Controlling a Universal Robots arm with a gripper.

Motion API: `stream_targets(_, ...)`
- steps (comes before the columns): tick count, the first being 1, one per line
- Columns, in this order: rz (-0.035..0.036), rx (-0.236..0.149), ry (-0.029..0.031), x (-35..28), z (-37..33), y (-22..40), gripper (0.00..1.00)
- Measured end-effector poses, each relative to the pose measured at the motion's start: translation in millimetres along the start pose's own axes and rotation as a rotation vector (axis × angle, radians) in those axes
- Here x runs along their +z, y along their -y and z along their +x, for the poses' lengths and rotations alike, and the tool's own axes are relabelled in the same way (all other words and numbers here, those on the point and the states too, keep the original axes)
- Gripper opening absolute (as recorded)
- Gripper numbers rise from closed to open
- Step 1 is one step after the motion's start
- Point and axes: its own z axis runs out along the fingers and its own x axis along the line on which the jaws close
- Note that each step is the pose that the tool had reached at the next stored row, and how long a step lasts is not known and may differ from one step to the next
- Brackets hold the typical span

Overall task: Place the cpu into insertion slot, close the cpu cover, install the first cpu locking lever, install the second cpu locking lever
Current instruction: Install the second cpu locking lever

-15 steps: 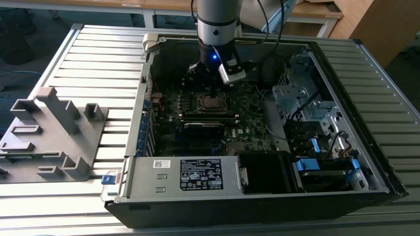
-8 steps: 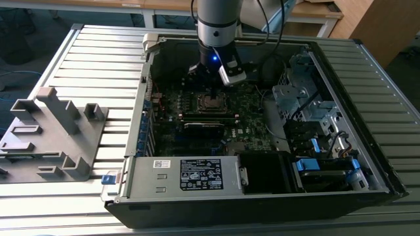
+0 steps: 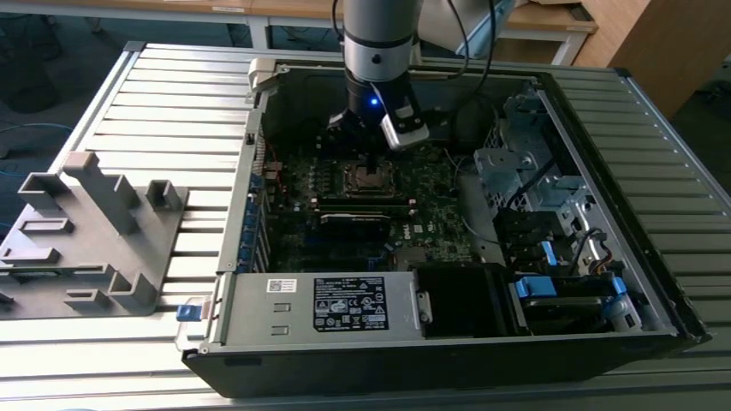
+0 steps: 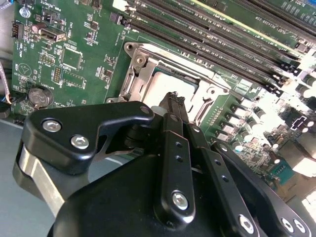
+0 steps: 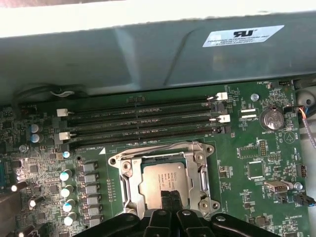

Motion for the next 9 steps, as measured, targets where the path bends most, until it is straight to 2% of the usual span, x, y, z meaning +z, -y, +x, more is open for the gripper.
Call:
stream_targets(5,-0.0003,0.000,0.0002,-3.4,-0.2,-0.1,0.11)
stream_targets(9,-0.0004,0.000,0.0002,-3.5,-0.2,-0.1,0.11)
